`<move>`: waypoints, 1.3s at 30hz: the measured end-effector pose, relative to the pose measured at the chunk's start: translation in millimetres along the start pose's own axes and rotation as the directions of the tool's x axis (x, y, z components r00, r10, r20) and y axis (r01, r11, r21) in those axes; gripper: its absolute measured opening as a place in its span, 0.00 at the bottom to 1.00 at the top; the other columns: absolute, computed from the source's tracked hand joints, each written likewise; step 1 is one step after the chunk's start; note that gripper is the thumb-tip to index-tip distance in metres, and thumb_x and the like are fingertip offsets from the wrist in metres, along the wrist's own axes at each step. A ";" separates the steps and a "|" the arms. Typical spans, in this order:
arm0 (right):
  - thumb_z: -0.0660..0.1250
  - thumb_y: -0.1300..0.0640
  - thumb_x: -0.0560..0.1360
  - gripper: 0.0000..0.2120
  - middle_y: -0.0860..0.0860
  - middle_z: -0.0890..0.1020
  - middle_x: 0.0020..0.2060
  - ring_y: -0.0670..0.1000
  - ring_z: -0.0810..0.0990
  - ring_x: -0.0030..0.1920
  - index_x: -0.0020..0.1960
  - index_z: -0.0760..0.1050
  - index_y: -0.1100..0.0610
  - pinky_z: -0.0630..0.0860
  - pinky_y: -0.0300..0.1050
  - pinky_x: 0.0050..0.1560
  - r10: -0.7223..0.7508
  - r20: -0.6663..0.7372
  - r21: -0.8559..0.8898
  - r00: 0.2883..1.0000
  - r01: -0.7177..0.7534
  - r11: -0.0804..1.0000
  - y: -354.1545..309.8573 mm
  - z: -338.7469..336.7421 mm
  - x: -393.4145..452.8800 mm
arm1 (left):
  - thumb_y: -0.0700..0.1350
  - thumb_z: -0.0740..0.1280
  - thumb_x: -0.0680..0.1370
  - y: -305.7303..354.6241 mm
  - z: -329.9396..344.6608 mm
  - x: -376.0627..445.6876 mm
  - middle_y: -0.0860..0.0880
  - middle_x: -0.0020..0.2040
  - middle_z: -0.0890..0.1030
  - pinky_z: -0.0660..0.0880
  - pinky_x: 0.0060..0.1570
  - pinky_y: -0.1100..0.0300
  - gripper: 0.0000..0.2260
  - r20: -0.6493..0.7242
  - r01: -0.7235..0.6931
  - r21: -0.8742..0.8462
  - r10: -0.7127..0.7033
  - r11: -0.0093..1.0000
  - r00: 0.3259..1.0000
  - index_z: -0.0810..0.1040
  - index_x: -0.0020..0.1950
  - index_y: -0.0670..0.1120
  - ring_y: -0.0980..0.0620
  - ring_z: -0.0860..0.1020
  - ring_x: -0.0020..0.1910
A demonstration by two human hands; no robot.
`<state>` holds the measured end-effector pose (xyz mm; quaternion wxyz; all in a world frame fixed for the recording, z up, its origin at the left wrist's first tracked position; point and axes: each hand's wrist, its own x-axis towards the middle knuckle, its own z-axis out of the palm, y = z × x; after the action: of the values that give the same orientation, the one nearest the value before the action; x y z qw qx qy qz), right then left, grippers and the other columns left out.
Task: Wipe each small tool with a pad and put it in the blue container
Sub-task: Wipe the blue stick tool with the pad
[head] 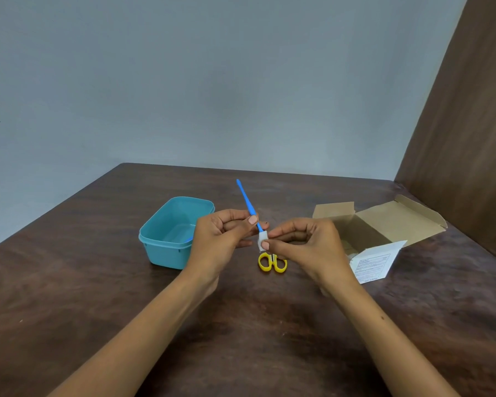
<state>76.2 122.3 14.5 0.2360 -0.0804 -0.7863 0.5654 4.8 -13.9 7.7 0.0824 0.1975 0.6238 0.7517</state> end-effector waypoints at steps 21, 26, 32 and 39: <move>0.77 0.65 0.64 0.05 0.55 0.85 0.33 0.49 0.83 0.32 0.38 0.83 0.61 0.79 0.38 0.35 0.051 0.015 0.197 0.999 -0.053 0.979 -3.8 2.0 -3.9 | 0.41 0.68 0.75 4.4 -0.1 -2.6 0.44 0.44 0.86 0.80 0.39 0.63 0.09 0.038 0.098 -0.108 -0.094 0.989 0.995 0.79 0.52 0.38 0.50 0.85 0.43; 0.77 0.67 0.63 0.05 0.57 0.85 0.33 0.50 0.83 0.33 0.37 0.83 0.61 0.79 0.38 0.35 0.061 0.029 0.219 0.998 -0.065 0.973 -7.2 -2.7 -1.2 | 0.41 0.67 0.76 7.6 -0.4 -2.8 0.45 0.43 0.86 0.80 0.37 0.65 0.05 0.025 0.124 -0.166 -0.122 0.978 0.992 0.80 0.48 0.41 0.52 0.85 0.42; 0.77 0.66 0.64 0.04 0.54 0.85 0.33 0.46 0.83 0.33 0.38 0.83 0.61 0.77 0.35 0.33 0.050 0.011 0.244 0.999 -0.051 0.968 -6.8 0.2 -4.9 | 0.42 0.67 0.76 5.9 1.1 -4.3 0.45 0.44 0.86 0.81 0.39 0.64 0.06 0.034 0.159 -0.159 -0.155 0.974 0.987 0.80 0.49 0.40 0.51 0.85 0.43; 0.76 0.67 0.64 0.04 0.54 0.85 0.34 0.46 0.83 0.33 0.38 0.83 0.62 0.77 0.35 0.34 0.058 0.019 0.232 0.998 -0.061 0.971 -7.9 -1.5 -3.7 | 0.42 0.69 0.74 9.2 1.5 -5.3 0.44 0.44 0.86 0.80 0.37 0.63 0.07 0.053 0.145 -0.136 -0.139 0.980 0.989 0.81 0.49 0.41 0.50 0.85 0.43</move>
<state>81.2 119.4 21.2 0.2220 -0.0725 -0.7134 0.6606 11.3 -16.4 15.8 0.1626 0.1626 0.5804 0.7812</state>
